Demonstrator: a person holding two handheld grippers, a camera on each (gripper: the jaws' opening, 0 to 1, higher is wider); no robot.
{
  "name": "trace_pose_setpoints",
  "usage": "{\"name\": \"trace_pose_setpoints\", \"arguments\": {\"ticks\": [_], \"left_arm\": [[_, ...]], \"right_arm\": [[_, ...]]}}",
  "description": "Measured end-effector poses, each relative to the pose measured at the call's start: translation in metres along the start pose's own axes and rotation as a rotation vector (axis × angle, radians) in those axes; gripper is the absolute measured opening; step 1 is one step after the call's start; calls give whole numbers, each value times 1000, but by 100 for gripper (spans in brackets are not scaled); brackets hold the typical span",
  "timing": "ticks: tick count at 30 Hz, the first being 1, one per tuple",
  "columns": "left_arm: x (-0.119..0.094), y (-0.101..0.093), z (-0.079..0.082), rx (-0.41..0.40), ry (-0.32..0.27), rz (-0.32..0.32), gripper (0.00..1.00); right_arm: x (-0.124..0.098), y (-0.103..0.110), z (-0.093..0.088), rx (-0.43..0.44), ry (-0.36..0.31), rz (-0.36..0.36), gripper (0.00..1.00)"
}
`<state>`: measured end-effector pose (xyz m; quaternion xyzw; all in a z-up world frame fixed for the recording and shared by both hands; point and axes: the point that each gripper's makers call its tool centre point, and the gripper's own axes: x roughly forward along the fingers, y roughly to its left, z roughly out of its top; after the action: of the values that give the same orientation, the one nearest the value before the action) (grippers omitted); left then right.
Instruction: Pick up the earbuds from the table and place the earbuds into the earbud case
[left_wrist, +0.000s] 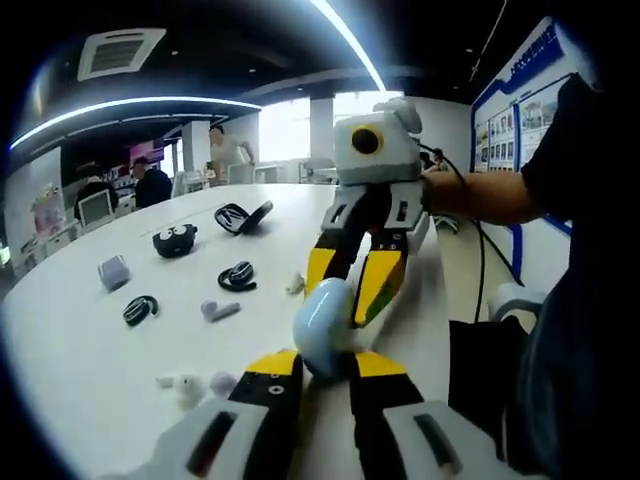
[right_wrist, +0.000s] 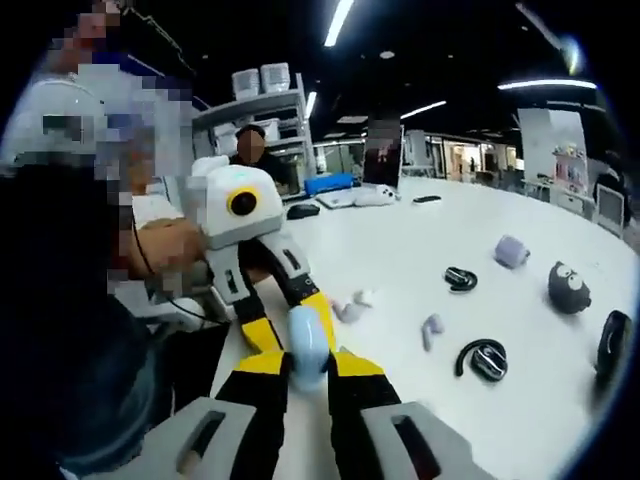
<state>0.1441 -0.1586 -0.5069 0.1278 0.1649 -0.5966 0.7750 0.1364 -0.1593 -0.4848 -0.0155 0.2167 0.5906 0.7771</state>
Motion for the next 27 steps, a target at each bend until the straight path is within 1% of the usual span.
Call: {"name": "trace_pose_setpoints", "arguments": {"ticks": [2,4,5,8,10,12,13,14,16,17,18,20,22,23,25,26,27], "left_arm": [[-4,1,1,-3,-7,12,20],[-7,2,4,-2,-22,28,21],[-11,4,6,-7,-39,43,21],[-22,7,5,-16,-62,67,21],[-32,8,4,-56,-94,84,21],[-42,8,5,-83,-123,96,22],[-47,8,2,-84,-123,102,22],[-53,9,-3,-88,-112,121,24],[-60,10,-10,-98,-89,141,32],[-64,10,-13,-105,-82,149,33],[-68,10,-16,-106,-83,160,32],[-78,12,-18,-117,-94,183,32],[-87,15,-19,-132,-112,207,32],[-91,16,-20,-136,-115,218,33],[-102,20,-22,-145,-125,246,34],[-103,21,-23,-146,-126,249,36],[-110,23,-24,-153,-130,268,39]], "right_arm": [[-2,0,4,40,-26,1,14],[-4,2,10,110,-57,14,14],[-5,1,13,132,-71,17,14],[-5,-1,19,154,-70,24,14],[-5,-3,26,160,-72,17,14],[-5,-5,35,182,-87,24,14],[-4,-8,42,199,-101,26,14],[-3,-12,49,213,-109,27,14],[1,-22,63,248,-119,22,14],[6,-29,73,258,-124,20,14],[10,-34,80,256,-124,17,14],[21,-48,89,222,-95,-13,14],[33,-58,97,226,-82,-18,14],[39,-64,102,232,-77,-18,14],[53,-77,114,272,-84,-15,14],[59,-83,121,299,-94,-15,14],[65,-91,125,316,-99,-22,14]]}}
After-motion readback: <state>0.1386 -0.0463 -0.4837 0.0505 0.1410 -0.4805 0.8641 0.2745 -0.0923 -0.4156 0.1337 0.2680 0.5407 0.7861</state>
